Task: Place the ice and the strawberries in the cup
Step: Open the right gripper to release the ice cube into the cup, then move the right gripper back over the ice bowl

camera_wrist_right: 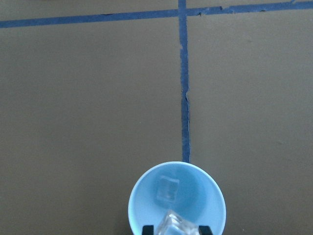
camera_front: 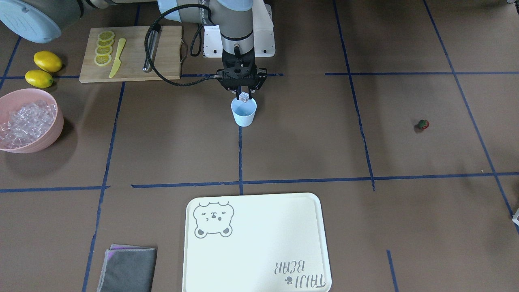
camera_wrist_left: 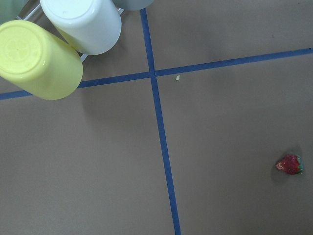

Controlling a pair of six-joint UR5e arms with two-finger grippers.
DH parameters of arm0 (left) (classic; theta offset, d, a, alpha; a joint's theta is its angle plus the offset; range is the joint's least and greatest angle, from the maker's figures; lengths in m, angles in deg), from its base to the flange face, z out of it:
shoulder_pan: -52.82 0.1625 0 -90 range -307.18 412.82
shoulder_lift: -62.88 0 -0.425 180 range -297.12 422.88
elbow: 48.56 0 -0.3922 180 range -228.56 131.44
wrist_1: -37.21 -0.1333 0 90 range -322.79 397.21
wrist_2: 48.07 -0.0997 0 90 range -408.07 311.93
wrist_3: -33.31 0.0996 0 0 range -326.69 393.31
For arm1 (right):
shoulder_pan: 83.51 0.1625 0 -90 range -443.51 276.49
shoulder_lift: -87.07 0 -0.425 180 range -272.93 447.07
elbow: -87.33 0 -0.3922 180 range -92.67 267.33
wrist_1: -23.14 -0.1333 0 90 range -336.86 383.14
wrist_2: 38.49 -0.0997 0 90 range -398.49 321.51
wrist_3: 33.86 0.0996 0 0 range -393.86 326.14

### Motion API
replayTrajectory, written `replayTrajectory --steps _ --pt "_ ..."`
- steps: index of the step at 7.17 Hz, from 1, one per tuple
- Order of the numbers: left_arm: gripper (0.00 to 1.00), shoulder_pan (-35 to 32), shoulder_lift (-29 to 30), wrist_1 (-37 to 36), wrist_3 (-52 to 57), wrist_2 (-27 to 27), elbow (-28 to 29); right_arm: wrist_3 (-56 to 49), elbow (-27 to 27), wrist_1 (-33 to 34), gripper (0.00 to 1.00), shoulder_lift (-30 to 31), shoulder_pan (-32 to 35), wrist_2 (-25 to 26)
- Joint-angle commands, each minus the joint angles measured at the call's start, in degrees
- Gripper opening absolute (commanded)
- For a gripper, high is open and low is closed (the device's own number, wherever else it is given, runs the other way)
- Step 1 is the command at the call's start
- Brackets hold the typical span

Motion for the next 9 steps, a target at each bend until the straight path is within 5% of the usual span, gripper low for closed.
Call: replayTrajectory --steps 1,4,8,9 --pt "1.0 0.01 0.04 0.0 0.0 0.0 0.06 -0.26 0.24 0.02 0.99 -0.14 -0.03 0.64" --pt "1.0 0.1 0.04 0.0 0.0 0.0 0.06 -6.54 5.13 0.11 0.99 4.65 3.55 -2.24" --pt "1.0 0.1 0.04 0.0 0.0 0.0 -0.03 -28.43 18.93 -1.82 0.99 25.99 16.81 -10.42" --pt "1.0 0.01 0.04 0.0 0.0 0.0 -0.03 -32.74 19.74 -7.83 0.99 33.01 21.02 -14.61"
